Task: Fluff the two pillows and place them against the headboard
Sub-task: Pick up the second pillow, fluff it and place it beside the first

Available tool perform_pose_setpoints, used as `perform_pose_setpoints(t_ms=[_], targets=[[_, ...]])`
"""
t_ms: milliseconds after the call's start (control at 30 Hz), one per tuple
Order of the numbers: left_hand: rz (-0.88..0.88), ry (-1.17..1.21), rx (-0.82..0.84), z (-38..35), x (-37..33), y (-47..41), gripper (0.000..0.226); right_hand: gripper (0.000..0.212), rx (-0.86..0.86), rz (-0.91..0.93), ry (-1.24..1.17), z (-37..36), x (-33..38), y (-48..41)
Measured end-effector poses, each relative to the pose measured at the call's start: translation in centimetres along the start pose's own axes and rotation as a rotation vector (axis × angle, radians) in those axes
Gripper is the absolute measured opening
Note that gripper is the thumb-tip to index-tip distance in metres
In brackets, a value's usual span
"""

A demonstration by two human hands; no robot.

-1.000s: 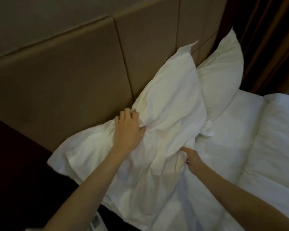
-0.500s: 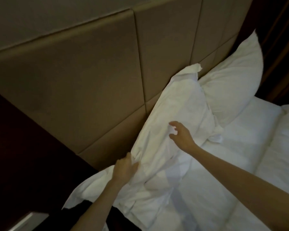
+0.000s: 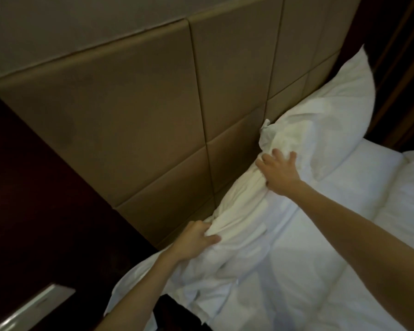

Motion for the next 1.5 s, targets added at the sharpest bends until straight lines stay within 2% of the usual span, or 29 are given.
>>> perform_pose_setpoints(t_ms=[67,200,233,367,467,633,733,867,1000,1067,1133,1233,1300,1367,1500], targets=[[0.006,-0.049,-0.036,-0.2,0.1,0.0,0.038,0.059,-0.009,-0.093,0.004,-0.6,-1.7,1.4],[-0.016,-0.592,-0.298,0.8,2.4,1.2,0.046,0.038,0.023,-0.262,-0.055,-3.6,-5.2,4.9],[0.009,-0.662,-0.349,1.2,3.1,1.6,0.044,0.036,0.038,-0.301,-0.080,-4.3,-5.9,5.8],[0.034,-0.755,-0.383,1.5,3.1,1.8,0.030,0.033,0.034,-0.347,-0.178,-4.5,-7.3,7.3],[-0.020,-0.674,-0.454,3.3,0.8,1.5,0.023,0.028,-0.178,-0.402,-0.253,-1.1,-8.7,7.7],[-0.176,-0.457,-0.731,10.3,-6.4,2.2,0.009,0.026,-0.494,-0.575,-0.451,5.7,-12.3,7.7],[-0.264,-0.404,-0.836,13.0,-10.4,3.2,0.014,0.028,-0.611,-0.650,-0.503,9.6,-14.4,6.9],[-0.278,-0.419,-0.860,15.5,-12.7,2.9,0.023,0.024,-0.655,-0.633,-0.468,13.4,-16.1,5.5],[-0.222,-0.463,-0.797,16.4,-12.7,1.2,0.033,0.023,-0.605,-0.562,-0.438,14.6,-16.3,3.4],[-0.171,-0.500,-0.760,16.4,-11.5,0.1,0.032,0.028,-0.512,-0.514,-0.379,13.7,-15.8,2.1],[-0.090,-0.568,-0.675,15.3,-9.8,-1.2,0.029,0.033,-0.335,-0.460,-0.378,11.1,-14.9,0.9],[0.040,-0.675,-0.494,11.7,-6.5,-3.1,0.022,0.032,0.025,-0.346,-0.342,6.2,-12.5,-1.0],[0.106,-0.698,-0.418,10.0,-4.5,-3.2,0.021,0.033,0.170,-0.261,-0.286,3.6,-10.6,-1.5],[0.147,-0.714,-0.451,10.5,-3.1,-2.8,0.023,0.033,0.174,-0.205,-0.261,2.5,-9.0,-2.2],[0.144,-0.747,-0.574,13.3,-3.3,-2.0,0.026,0.034,-0.027,-0.145,-0.234,3.9,-7.2,-5.3]])
Point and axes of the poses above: each hand's wrist, its own y-axis away from the middle knuckle, its own z-axis out of the back of the hand, x = y × z, the point moved 8 cm from there along -y, towards the middle knuckle, and after that the axes turned 2 degrees about -y, right-handed, at the moved point
